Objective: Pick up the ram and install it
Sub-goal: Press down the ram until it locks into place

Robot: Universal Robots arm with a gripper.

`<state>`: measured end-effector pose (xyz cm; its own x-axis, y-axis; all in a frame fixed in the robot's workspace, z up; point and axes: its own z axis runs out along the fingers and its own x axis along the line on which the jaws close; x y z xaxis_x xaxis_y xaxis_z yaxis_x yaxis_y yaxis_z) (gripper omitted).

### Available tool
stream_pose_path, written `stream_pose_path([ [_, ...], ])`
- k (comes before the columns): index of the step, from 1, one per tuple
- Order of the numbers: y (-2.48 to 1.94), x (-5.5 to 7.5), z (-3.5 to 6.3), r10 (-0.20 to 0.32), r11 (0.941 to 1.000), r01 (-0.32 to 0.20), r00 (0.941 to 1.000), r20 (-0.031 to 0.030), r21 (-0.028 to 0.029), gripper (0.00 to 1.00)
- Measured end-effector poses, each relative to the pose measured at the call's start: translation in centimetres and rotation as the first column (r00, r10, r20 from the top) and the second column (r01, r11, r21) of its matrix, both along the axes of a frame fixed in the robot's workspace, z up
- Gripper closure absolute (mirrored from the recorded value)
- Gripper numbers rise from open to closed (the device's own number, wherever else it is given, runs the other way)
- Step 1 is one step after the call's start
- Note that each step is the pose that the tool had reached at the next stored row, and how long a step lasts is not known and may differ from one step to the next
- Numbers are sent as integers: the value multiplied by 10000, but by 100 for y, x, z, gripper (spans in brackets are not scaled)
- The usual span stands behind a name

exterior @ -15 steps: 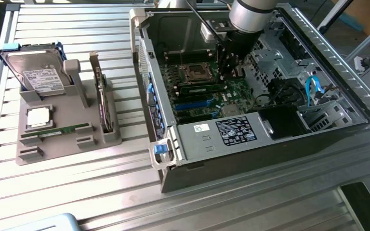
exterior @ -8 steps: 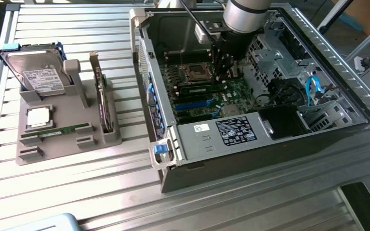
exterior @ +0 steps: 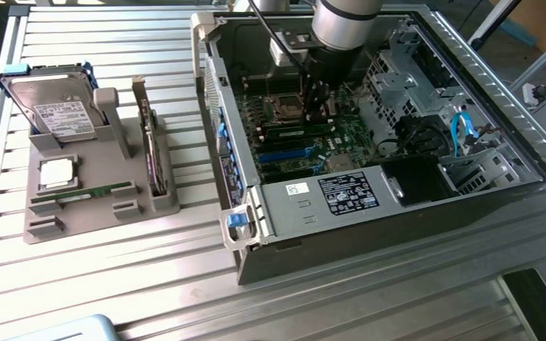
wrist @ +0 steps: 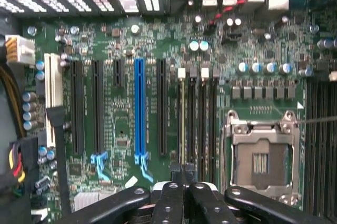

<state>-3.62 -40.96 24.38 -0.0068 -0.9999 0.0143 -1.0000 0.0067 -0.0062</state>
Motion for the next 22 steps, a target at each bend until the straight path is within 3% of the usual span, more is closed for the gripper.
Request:
stream_pose_path([
  [15, 13, -26, -1, 0, 10000, 0, 10000, 5, 2, 89],
  [22, 13, -30, -52, 0, 10000, 0, 10000, 7, 1, 89],
])
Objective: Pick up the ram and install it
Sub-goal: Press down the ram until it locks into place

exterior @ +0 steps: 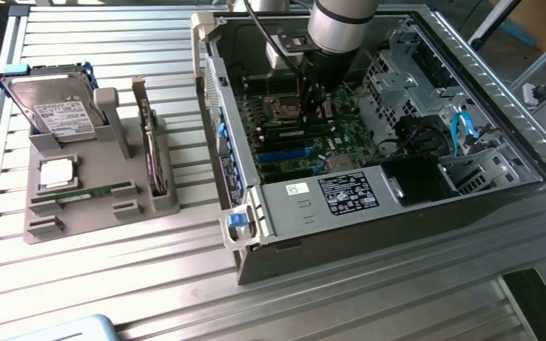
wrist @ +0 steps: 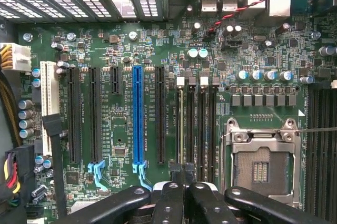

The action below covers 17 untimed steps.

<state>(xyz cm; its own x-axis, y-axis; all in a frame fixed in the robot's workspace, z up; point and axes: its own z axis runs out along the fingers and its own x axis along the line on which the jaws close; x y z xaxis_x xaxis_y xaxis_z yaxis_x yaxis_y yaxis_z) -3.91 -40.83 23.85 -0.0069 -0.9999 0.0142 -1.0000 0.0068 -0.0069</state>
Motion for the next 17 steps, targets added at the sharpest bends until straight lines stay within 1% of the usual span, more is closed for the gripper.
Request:
stream_pose_path([
  [7, -1, -1, -28, 0, 10000, 0, 10000, 0, 0, 89],
  [17, -4, -1, -40, 0, 10000, 0, 10000, 0, 0, 89],
])
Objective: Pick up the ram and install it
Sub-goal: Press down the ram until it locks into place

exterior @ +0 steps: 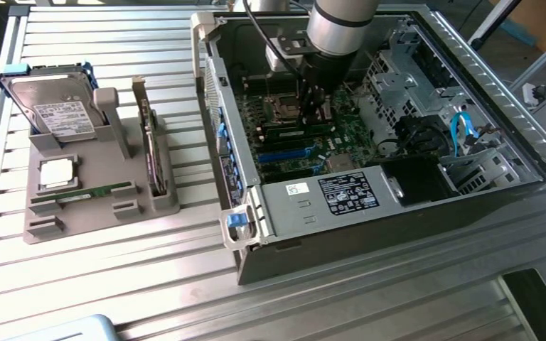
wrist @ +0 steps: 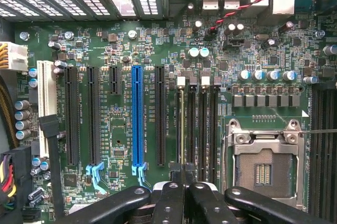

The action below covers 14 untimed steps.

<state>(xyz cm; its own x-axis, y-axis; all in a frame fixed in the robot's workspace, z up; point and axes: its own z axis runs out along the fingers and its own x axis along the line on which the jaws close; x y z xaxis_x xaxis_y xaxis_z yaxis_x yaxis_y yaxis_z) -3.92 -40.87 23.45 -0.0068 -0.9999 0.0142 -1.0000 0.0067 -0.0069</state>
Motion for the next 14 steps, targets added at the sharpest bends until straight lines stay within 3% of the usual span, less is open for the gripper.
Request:
stream_pose_path([
  [14, -10, 0, -13, 0, 10000, 0, 10000, 1, 6, 89],
])
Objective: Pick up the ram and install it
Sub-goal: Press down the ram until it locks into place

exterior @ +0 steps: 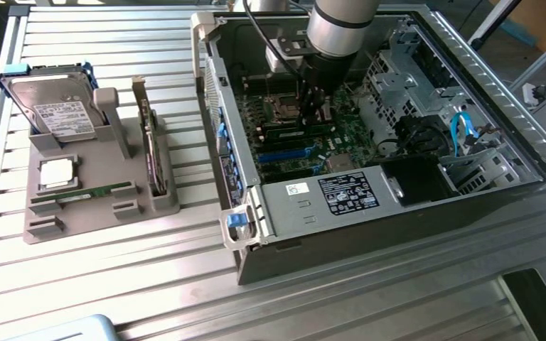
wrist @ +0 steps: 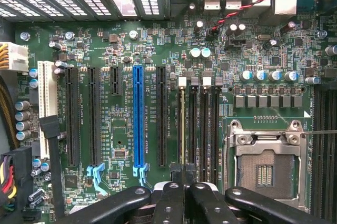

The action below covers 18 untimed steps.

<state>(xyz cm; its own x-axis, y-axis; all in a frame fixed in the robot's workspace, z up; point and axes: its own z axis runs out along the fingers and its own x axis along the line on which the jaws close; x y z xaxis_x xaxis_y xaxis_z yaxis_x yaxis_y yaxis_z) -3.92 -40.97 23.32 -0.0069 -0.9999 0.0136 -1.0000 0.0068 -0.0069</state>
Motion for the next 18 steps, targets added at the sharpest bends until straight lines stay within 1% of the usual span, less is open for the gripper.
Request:
stream_pose_path([
  [3, 0, 0, 0, 0, 10000, 0, 10000, 0, 8, 89],
  [18, 8, 0, -5, 0, 10000, 0, 10000, -1, 8, 89],
])
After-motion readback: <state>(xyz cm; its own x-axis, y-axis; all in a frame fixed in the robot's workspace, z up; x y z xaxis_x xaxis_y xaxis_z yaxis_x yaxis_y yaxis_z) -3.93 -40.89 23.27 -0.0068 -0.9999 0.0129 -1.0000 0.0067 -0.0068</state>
